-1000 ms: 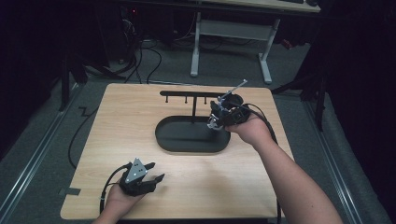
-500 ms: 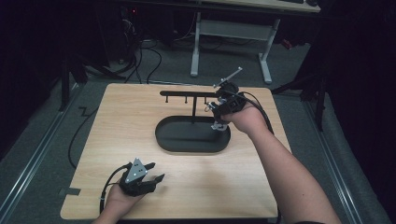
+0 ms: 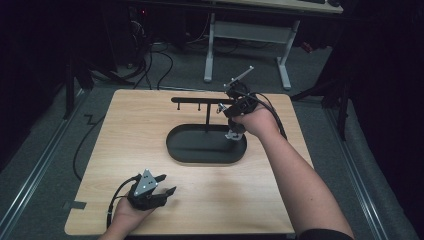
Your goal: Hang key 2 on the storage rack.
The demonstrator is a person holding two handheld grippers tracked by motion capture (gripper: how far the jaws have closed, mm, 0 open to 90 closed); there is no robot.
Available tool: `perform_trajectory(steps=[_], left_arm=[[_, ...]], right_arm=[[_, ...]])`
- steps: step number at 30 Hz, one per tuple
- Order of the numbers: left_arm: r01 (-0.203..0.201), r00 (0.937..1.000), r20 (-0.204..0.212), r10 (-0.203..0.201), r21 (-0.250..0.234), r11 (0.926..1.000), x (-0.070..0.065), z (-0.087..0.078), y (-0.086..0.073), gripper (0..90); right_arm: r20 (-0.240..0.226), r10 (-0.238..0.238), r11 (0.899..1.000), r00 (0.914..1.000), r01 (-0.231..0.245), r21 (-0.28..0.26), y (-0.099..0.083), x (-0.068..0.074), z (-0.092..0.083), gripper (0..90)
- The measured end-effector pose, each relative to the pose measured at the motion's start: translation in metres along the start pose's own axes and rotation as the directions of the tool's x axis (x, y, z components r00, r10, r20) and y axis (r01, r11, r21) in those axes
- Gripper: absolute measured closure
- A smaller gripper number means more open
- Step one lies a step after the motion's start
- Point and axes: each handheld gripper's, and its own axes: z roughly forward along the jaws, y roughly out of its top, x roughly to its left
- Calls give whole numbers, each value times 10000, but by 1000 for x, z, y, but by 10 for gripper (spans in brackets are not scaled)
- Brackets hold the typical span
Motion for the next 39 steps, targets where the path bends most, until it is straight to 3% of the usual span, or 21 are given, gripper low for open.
perform_trajectory(steps=[7, 11, 16, 31, 39], left_arm=[[-12, 10000, 19, 12, 82, 10000, 1, 0, 0, 435], [-31, 10000, 9, 31, 81, 10000, 0, 1, 0, 436], [-51, 10000, 54, 50, 135, 9999, -1, 2, 0, 435], [-101, 9999, 134, 97, 293, 9995, -2, 4, -1, 436], [-210, 9996, 177, 204, 337, 9992, -3, 5, -1, 436]], right_arm=[[198, 398, 9992, 9990, -397, -46, -2, -9, 4, 849], [209, 401, 9992, 9990, -400, -43, -7, -12, 3, 848], [30, 704, 9975, 9975, -704, -103, -17, -15, 7, 846], [-449, 1082, 9941, 9931, -1082, 28, -31, -12, 47, 787], [-473, 1112, 9938, 9927, -1112, 27, -30, -12, 57, 724]])
